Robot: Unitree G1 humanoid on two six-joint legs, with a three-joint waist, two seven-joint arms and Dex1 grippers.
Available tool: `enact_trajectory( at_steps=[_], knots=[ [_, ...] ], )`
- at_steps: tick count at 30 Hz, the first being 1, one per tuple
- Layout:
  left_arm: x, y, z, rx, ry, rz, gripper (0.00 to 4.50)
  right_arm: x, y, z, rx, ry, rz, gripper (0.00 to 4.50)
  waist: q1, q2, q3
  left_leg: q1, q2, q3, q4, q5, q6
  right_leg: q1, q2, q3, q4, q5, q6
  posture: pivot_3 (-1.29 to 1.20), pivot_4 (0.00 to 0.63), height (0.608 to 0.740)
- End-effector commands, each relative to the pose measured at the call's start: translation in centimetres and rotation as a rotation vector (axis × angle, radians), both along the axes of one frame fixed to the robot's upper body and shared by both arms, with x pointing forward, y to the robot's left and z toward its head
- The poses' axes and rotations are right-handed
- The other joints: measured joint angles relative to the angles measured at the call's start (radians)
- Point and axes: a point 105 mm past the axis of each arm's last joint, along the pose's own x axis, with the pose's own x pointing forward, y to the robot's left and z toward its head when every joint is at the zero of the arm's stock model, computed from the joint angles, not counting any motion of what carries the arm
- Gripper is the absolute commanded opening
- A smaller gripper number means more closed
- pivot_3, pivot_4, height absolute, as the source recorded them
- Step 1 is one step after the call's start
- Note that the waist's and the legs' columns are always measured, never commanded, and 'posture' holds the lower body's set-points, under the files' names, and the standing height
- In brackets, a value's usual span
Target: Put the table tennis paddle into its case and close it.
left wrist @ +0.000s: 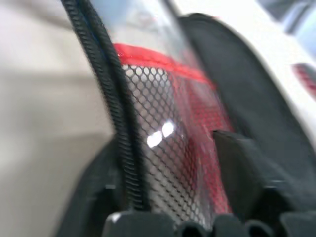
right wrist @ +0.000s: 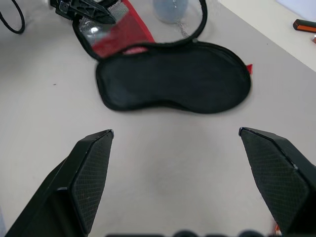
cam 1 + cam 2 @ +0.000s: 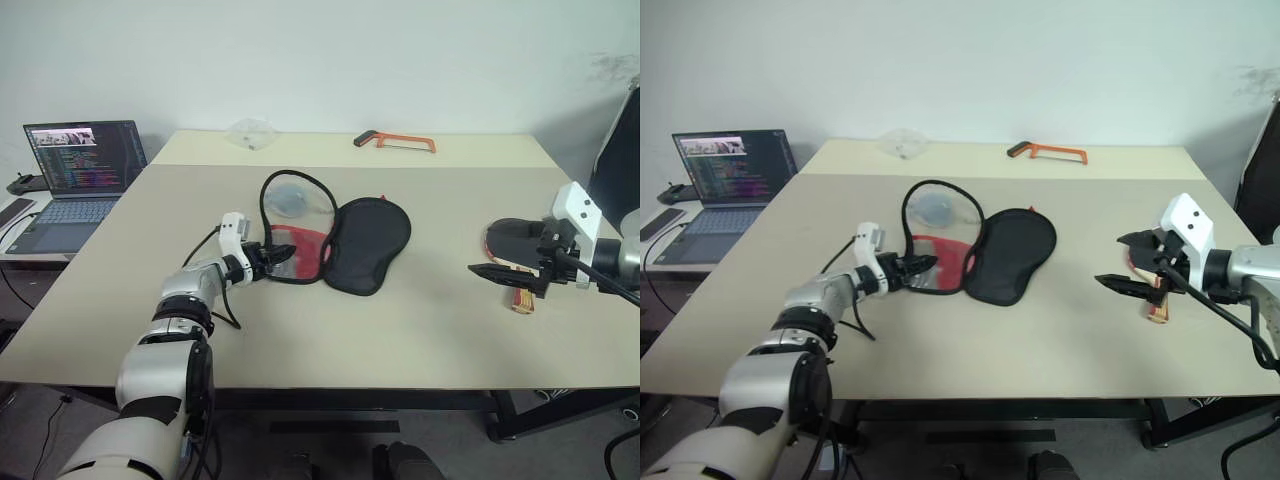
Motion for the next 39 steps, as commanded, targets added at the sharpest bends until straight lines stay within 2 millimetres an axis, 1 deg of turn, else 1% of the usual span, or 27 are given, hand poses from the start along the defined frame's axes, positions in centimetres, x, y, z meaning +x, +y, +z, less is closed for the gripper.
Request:
enact_trajectory(
  at_steps=[1,3,4,9,10,13,18,25,28,30,37,39],
  knots=[
    [-0.7,-2.0,0.3,-0.008,-0.015,-0.094,1.10,0.1,0.4,1.0,-0.005,-0.053,0.016,4.50,0.000,0.000,0.000,0.000,0.000,0.000,0.000,0.000,0.000,0.000,0.000,0.000,0.000,0.000,0.000,0.00,0.150,0.740],
    [-1.2,-2.9,0.0,-0.020,-0.002,-0.124,0.42,0.1,0.5,1.1,-0.003,-0.054,0.019,4.50,-0.001,0.000,0.000,0.000,0.000,0.000,0.000,0.000,0.000,0.000,0.000,0.000,0.000,0.000,0.000,0.00,0.150,0.740],
    [-1.4,-3.3,-0.2,-0.024,0.001,-0.133,0.02,0.1,0.6,1.1,-0.002,-0.055,0.020,4.50,-0.001,0.000,0.000,0.000,0.000,0.000,0.000,0.000,0.000,0.000,0.000,0.001,0.000,0.000,0.000,0.00,0.150,0.740],
    [-2.1,-4.8,-0.4,-0.064,0.021,-0.162,0.02,0.1,0.6,1.0,-0.002,-0.053,0.022,4.50,0.000,0.000,0.000,0.000,0.001,-0.001,0.000,0.000,0.000,0.000,0.000,0.000,0.000,0.000,0.000,0.00,0.150,0.740],
    [-2.2,-5.5,-0.5,-0.070,0.017,-0.165,0.02,0.1,0.6,1.0,-0.002,-0.052,0.022,4.50,0.000,0.000,0.000,0.000,0.000,-0.001,0.000,0.000,0.000,0.000,0.000,0.000,0.000,0.000,0.000,0.00,0.150,0.740],
    [-2.5,-7.3,0.1,-0.119,-0.005,-0.170,0.02,0.1,0.6,1.0,0.000,-0.051,0.024,4.50,0.002,0.000,0.000,0.000,0.000,0.000,0.000,0.000,0.000,0.000,0.000,0.001,0.000,0.000,0.000,0.00,0.150,0.740],
    [-2.9,-9.1,1.0,-0.160,-0.029,-0.181,0.02,0.1,0.8,1.0,0.001,-0.050,0.027,4.50,0.002,0.000,0.000,0.000,0.000,-0.001,0.000,0.000,0.000,0.000,0.000,0.001,0.000,0.000,0.001,0.00,0.150,0.740],
    [-3.8,-10.3,1.4,-0.200,-0.012,-0.231,0.02,0.0,0.7,1.0,0.000,-0.047,0.026,4.50,0.000,0.000,0.000,0.001,0.000,0.000,0.000,0.000,0.000,0.000,0.001,0.001,0.000,0.000,0.001,0.00,0.150,0.740],
    [-4.9,-11.8,1.6,-0.232,0.005,-0.324,0.02,0.1,0.7,1.0,0.001,-0.046,0.027,4.50,0.001,0.000,0.000,0.000,0.000,0.000,0.000,0.000,0.000,0.000,0.002,0.001,0.000,0.000,0.001,0.00,0.150,0.740],
    [-5.1,-12.4,1.7,-0.244,0.011,-0.356,0.02,0.1,0.9,1.0,0.003,-0.046,0.031,4.50,0.001,0.000,0.000,0.000,0.000,0.000,0.000,0.000,0.000,0.001,0.002,0.001,0.000,0.000,0.001,0.00,0.150,0.740],
    [-4.8,-13.0,1.9,-0.274,0.012,-0.395,0.02,0.1,1.2,0.8,0.007,-0.038,0.041,4.50,0.000,0.000,0.000,0.001,0.000,0.000,0.000,0.000,0.000,0.001,0.002,0.001,0.000,0.000,0.001,0.00,0.150,0.740],
    [-4.3,-13.2,1.7,-0.263,0.003,-0.385,0.02,0.2,1.3,0.8,0.009,-0.037,0.047,4.50,0.001,0.000,0.000,0.001,0.000,0.000,0.001,0.000,0.000,0.001,0.002,0.001,0.000,0.000,0.001,0.00,0.150,0.740]
  ],
)
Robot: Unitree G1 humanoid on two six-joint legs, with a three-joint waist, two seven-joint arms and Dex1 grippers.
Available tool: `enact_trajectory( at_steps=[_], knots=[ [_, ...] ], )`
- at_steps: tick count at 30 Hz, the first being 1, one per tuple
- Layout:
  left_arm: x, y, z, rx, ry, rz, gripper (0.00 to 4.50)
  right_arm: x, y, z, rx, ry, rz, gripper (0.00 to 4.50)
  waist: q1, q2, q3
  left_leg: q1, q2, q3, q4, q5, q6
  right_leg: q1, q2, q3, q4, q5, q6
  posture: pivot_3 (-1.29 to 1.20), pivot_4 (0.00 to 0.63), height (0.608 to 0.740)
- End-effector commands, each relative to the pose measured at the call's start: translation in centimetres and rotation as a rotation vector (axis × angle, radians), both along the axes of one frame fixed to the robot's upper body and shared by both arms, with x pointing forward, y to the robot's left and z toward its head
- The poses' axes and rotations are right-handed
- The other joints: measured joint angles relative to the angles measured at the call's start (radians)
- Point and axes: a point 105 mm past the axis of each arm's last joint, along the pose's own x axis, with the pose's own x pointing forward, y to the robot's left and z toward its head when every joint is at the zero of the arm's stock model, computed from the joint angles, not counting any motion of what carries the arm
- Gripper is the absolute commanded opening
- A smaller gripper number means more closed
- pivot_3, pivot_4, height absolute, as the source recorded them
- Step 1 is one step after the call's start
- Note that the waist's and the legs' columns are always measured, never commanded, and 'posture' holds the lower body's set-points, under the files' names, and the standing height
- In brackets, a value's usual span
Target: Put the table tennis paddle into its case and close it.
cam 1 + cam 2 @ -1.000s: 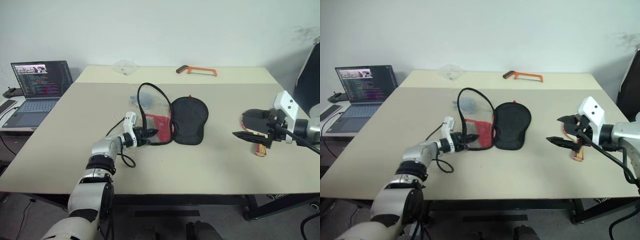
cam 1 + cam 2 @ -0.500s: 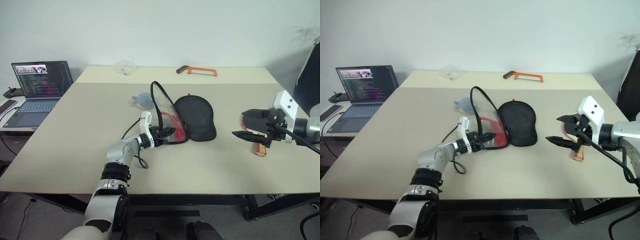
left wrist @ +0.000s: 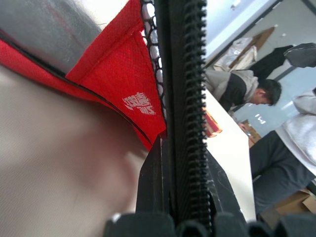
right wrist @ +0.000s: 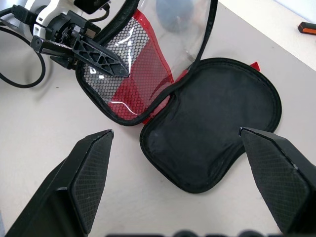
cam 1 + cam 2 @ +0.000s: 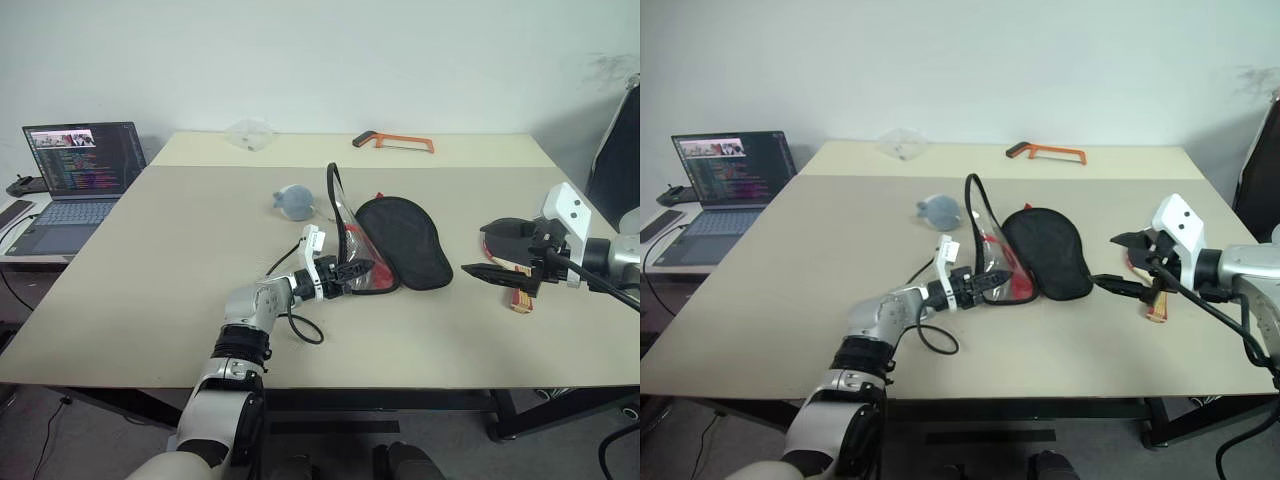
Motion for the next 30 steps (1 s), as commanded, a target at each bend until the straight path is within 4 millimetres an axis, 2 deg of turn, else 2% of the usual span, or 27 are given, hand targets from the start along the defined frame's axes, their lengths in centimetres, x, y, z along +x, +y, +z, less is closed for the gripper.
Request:
enact_trajectory(
  at_steps=[1,4,8,15,20,23,26,30],
  knots=[
    [1.2,-1.0,1.1,0.011,-0.071,0.021,0.02,-0.1,0.7,1.1,0.006,-0.047,0.031,4.50,0.000,0.000,0.000,0.000,0.000,0.000,0.000,0.000,0.000,0.000,0.000,0.000,0.000,0.000,0.001,0.00,0.150,0.740],
    [2.4,-1.7,1.0,0.036,-0.092,0.096,0.02,0.0,1.0,1.1,0.006,-0.045,0.039,4.50,0.002,0.000,0.000,0.000,0.000,0.000,0.000,0.000,0.000,0.000,0.000,0.000,0.000,0.000,0.001,0.00,0.150,0.740],
    [3.1,-2.1,0.6,0.061,-0.107,0.140,0.02,0.0,1.2,1.0,0.006,-0.040,0.048,4.50,0.001,0.000,0.000,0.000,0.000,0.000,0.000,0.000,0.000,0.000,-0.001,0.000,-0.001,0.001,0.000,0.00,0.150,0.740],
    [2.7,-1.9,-0.1,0.066,-0.083,0.138,0.02,0.0,1.4,0.6,0.003,-0.028,0.054,4.50,0.000,0.000,0.000,0.000,0.000,0.000,0.000,0.000,0.000,0.000,0.000,0.000,0.000,-0.001,0.003,0.00,0.150,0.740],
    [2.6,0.0,-0.4,0.096,-0.076,0.214,0.02,0.2,1.6,0.2,0.006,-0.017,0.051,4.50,-0.001,0.000,0.000,0.000,0.000,0.000,0.000,0.000,0.000,0.000,0.000,0.001,0.000,0.001,0.000,0.00,0.150,0.740],
    [2.8,0.8,-0.4,0.118,-0.085,0.259,0.65,0.6,1.7,0.0,0.009,-0.017,0.041,4.50,0.001,0.000,0.000,0.000,0.000,-0.001,0.000,0.000,0.000,0.000,0.000,0.000,0.000,0.001,0.000,0.00,0.150,0.740],
    [3.5,1.9,0.0,0.149,-0.105,0.334,1.69,1.1,1.9,0.0,0.019,-0.021,0.022,4.50,0.000,0.000,0.000,0.000,0.000,0.000,0.001,0.000,0.000,0.000,-0.001,0.001,0.000,0.001,0.000,0.00,0.150,0.740],
    [3.7,3.2,1.9,0.155,-0.178,0.365,3.03,2.9,1.5,-0.3,0.032,-0.026,-0.098,4.50,0.000,0.000,0.000,0.000,0.000,0.000,0.000,0.000,0.000,0.000,-0.001,0.001,0.000,0.001,0.000,0.00,0.150,0.740]
  ],
)
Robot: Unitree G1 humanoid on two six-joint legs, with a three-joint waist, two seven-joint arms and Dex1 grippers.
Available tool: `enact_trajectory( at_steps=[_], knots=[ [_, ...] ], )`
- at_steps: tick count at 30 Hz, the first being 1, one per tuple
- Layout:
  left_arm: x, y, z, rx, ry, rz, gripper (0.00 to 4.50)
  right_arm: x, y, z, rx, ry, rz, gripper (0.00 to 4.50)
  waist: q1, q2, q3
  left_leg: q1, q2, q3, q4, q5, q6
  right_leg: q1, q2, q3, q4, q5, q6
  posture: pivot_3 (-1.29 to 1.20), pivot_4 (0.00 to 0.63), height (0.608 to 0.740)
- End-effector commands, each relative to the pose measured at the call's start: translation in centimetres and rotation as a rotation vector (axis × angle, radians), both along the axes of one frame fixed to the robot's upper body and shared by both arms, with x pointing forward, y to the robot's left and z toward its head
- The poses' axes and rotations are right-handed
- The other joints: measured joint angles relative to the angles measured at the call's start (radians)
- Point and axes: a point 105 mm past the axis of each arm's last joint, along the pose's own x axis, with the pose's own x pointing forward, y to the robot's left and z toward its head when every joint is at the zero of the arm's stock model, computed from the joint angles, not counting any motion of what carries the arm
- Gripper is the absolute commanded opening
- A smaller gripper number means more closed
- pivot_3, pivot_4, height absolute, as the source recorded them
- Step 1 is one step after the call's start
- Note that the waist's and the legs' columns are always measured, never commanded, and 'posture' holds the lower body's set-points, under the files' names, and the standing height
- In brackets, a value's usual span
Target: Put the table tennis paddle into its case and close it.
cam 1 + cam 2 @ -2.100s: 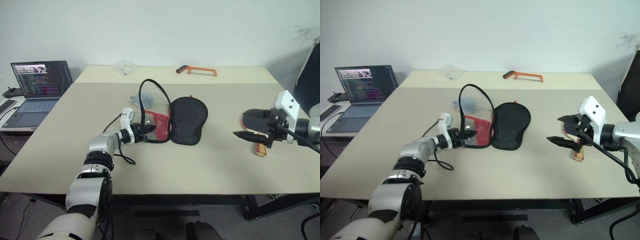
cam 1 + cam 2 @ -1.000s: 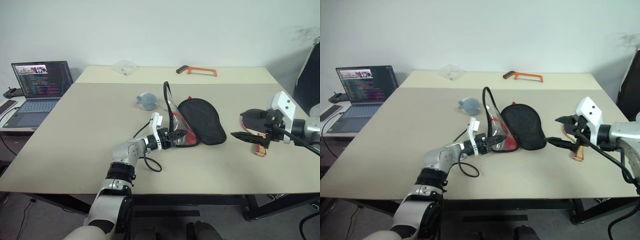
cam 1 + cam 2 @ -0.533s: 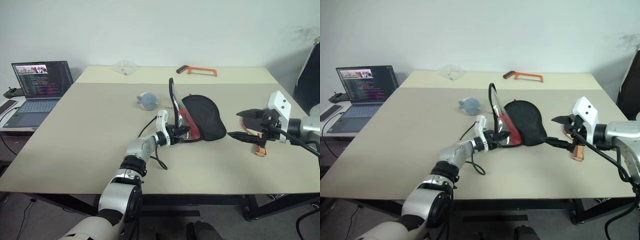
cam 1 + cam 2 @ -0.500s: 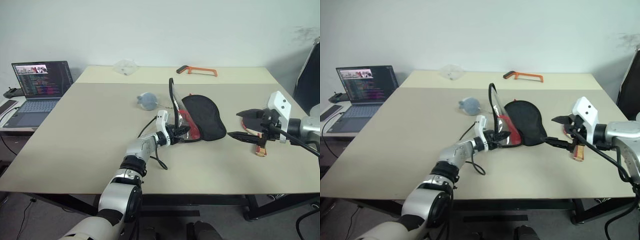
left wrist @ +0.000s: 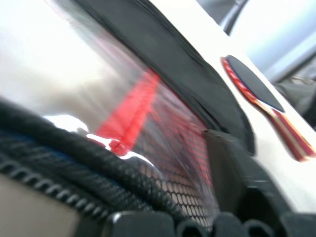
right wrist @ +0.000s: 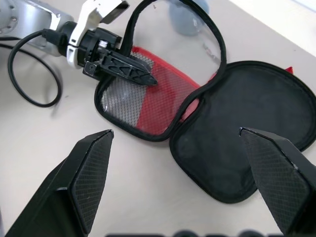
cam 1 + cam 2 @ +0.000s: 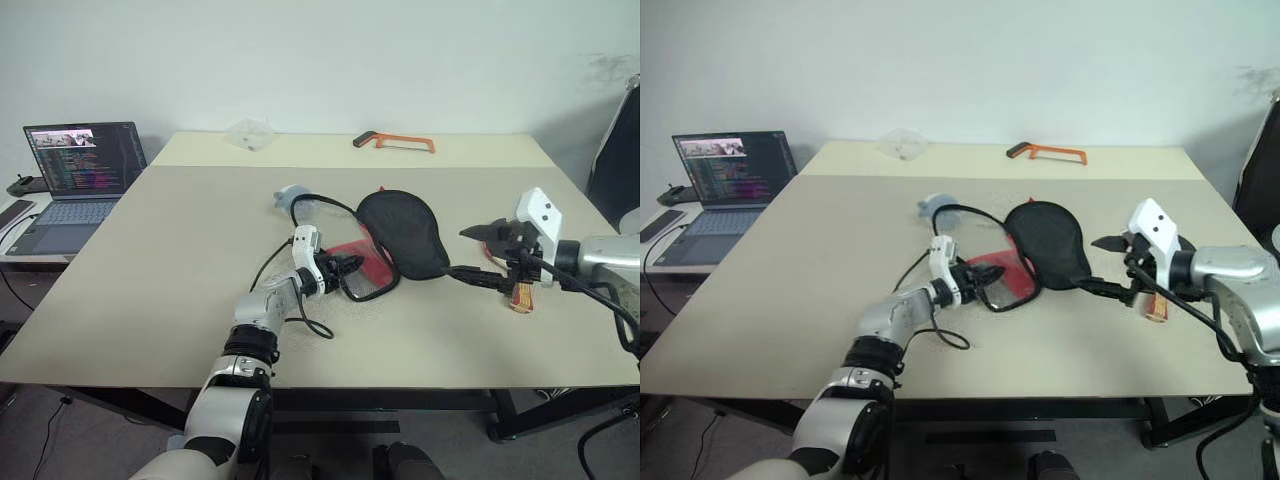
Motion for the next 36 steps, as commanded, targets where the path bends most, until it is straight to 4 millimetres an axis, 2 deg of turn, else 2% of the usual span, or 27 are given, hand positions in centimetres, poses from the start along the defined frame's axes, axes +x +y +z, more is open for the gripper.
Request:
enact_trajectory(
  at_steps=[1,5,9,12,16,22,30,33,36],
  knots=[
    [0.3,1.2,3.7,0.025,-0.148,0.005,3.03,1.9,-0.5,0.5,0.005,-0.040,-0.135,4.50,-0.002,0.000,0.000,0.000,0.000,0.000,0.000,0.000,0.000,0.000,0.000,0.000,0.000,0.000,0.000,0.00,0.150,0.740],
    [-1.0,2.4,4.1,0.101,-0.175,-0.065,3.03,3.9,-0.8,-0.5,0.042,-0.013,-0.296,4.50,-0.001,0.001,0.000,0.000,0.001,0.001,0.000,0.000,-0.001,0.000,-0.001,0.001,0.000,0.001,-0.002,0.00,0.150,0.740],
    [-2.1,5.5,4.1,0.222,-0.170,-0.077,3.03,6.1,-1.5,-2.8,0.111,0.058,-0.512,4.50,-0.007,0.001,0.000,0.000,0.002,0.001,-0.001,0.001,-0.001,-0.001,-0.001,0.002,0.000,0.002,-0.003,0.00,0.150,0.740],
    [-3.2,7.6,4.0,0.279,-0.148,-0.098,3.03,7.1,-1.2,-4.6,0.128,0.086,-0.605,4.50,-0.006,0.001,0.000,0.000,0.002,-0.001,-0.001,0.001,-0.001,-0.001,-0.001,0.002,0.000,0.002,-0.004,0.00,0.150,0.740],
    [-4.4,9.5,5.4,0.256,-0.155,-0.114,3.03,9.4,-1.0,-5.9,0.216,0.107,-0.722,4.50,-0.001,0.001,0.000,0.000,0.002,-0.001,-0.001,0.001,-0.001,-0.002,-0.001,0.001,0.001,0.002,-0.004,0.00,0.150,0.740],
    [-5.5,8.9,6.3,0.231,-0.176,-0.141,3.03,12.4,-1.1,-7.1,0.270,0.127,-0.838,4.50,-0.012,0.000,-0.001,-0.001,0.001,-0.001,-0.002,0.001,-0.001,-0.001,-0.001,0.001,0.000,0.003,-0.003,0.00,0.150,0.740],
    [-6.2,9.1,6.6,0.224,-0.178,-0.128,3.03,12.6,0.5,-9.2,0.381,0.279,-0.811,4.50,-0.027,0.000,-0.001,-0.001,0.002,-0.002,-0.003,0.001,-0.001,-0.001,-0.003,0.002,0.000,0.003,-0.004,0.00,0.150,0.740],
    [-6.1,9.5,6.5,0.224,-0.177,-0.109,3.06,12.6,0.9,-9.4,0.378,0.292,-0.805,3.84,-0.030,0.000,-0.001,0.000,0.002,-0.002,-0.003,0.001,-0.001,-0.001,-0.002,0.002,0.000,0.003,-0.004,0.00,0.150,0.740],
    [-6.1,9.5,6.6,0.221,-0.180,-0.105,3.06,12.6,1.6,-9.5,0.379,0.304,-0.793,2.85,-0.031,0.000,-0.001,0.000,0.002,-0.001,-0.003,0.001,-0.001,-0.001,-0.002,0.002,0.001,0.003,-0.004,0.00,0.150,0.740]
  ],
)
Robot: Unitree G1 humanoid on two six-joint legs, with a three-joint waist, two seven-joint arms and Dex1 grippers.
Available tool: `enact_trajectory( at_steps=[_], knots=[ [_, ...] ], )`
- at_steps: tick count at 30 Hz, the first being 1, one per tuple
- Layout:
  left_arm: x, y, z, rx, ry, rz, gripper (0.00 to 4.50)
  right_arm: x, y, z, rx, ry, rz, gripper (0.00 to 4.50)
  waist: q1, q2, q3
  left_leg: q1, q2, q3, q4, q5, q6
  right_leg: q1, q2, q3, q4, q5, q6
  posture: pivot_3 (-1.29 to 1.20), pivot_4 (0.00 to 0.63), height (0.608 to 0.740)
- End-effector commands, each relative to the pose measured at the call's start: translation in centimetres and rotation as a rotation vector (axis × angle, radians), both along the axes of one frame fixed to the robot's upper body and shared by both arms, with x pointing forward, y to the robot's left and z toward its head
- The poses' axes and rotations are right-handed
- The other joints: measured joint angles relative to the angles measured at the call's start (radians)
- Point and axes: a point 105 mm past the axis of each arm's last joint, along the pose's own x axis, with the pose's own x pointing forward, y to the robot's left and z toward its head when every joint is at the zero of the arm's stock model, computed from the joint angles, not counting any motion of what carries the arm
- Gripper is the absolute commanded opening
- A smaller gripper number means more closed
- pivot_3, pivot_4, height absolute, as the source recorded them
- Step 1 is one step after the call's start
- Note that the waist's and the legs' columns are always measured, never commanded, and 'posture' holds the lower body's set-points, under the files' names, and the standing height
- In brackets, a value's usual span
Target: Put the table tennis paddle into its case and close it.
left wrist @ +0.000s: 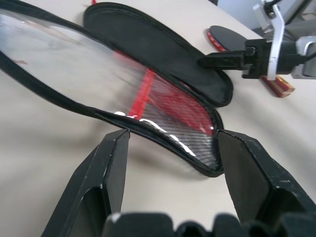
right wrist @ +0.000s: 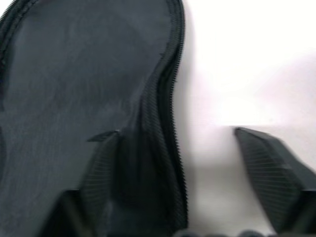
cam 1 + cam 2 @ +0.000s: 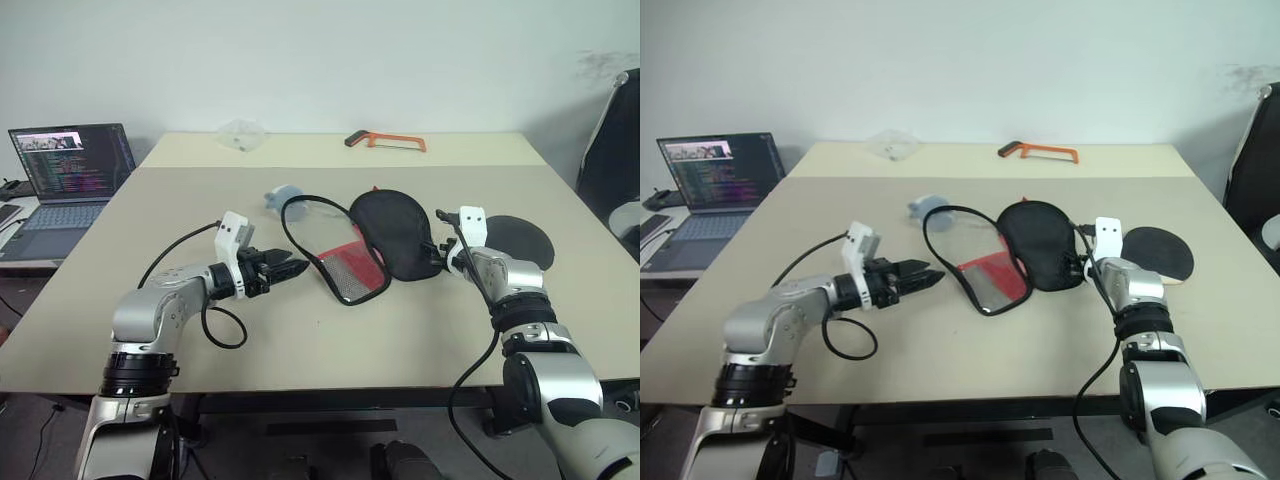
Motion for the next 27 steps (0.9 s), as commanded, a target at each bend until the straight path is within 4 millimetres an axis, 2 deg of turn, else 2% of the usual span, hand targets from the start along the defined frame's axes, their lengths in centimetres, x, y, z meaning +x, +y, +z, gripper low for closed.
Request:
enact_trajectory(
  at_steps=[1,8,11,14,18,23,27],
  knots=[
    [-0.3,0.0,1.7,-0.012,-0.064,-0.008,3.06,0.2,1.7,0.6,0.032,-0.008,0.042,2.48,-0.003,0.000,0.000,0.000,0.000,0.000,0.000,0.000,0.000,0.000,0.000,0.000,0.000,0.000,0.000,0.00,0.150,0.740],
    [-0.2,-0.1,1.5,-0.015,-0.062,-0.003,3.06,0.5,4.9,1.9,0.032,-0.055,0.104,0.12,-0.012,0.000,0.000,0.001,0.001,0.001,0.000,0.000,0.000,0.000,0.000,0.000,0.000,0.000,0.000,0.00,0.150,0.740],
    [-0.2,-0.2,1.5,-0.017,-0.065,-0.002,3.06,1.0,5.7,2.6,0.045,-0.077,0.080,0.05,-0.014,0.000,0.000,0.001,0.001,0.001,0.000,0.000,0.000,0.000,0.000,0.000,0.000,0.000,0.000,0.00,0.150,0.740],
    [-0.1,-0.3,1.5,-0.014,-0.068,0.000,3.06,1.7,5.7,3.1,0.068,-0.086,0.011,0.05,-0.013,0.000,0.000,0.000,0.000,0.000,0.000,0.000,0.000,-0.001,0.000,0.000,0.000,0.000,0.000,0.00,0.150,0.740],
    [-0.2,-0.3,1.6,-0.014,-0.070,0.002,3.06,2.2,4.4,3.2,0.102,-0.075,-0.111,0.05,-0.006,0.000,0.000,-0.001,0.000,-0.001,0.000,0.000,0.000,-0.001,0.000,0.000,-0.001,0.000,0.000,0.00,0.150,0.740],
    [-0.4,-0.5,1.3,-0.009,-0.067,0.003,3.06,2.3,2.1,2.3,0.089,-0.042,-0.259,0.05,0.000,0.000,0.000,-0.001,0.000,-0.001,-0.001,0.000,0.000,-0.001,-0.001,-0.001,-0.001,0.000,0.000,0.00,0.150,0.740],
    [-0.6,-0.9,1.3,-0.013,-0.063,-0.008,3.06,2.1,1.1,1.6,0.079,-0.021,-0.304,0.05,0.000,0.000,0.000,-0.001,0.000,-0.001,-0.001,0.000,0.000,0.000,-0.001,-0.001,-0.001,0.000,0.000,0.00,0.150,0.740]
  ],
)
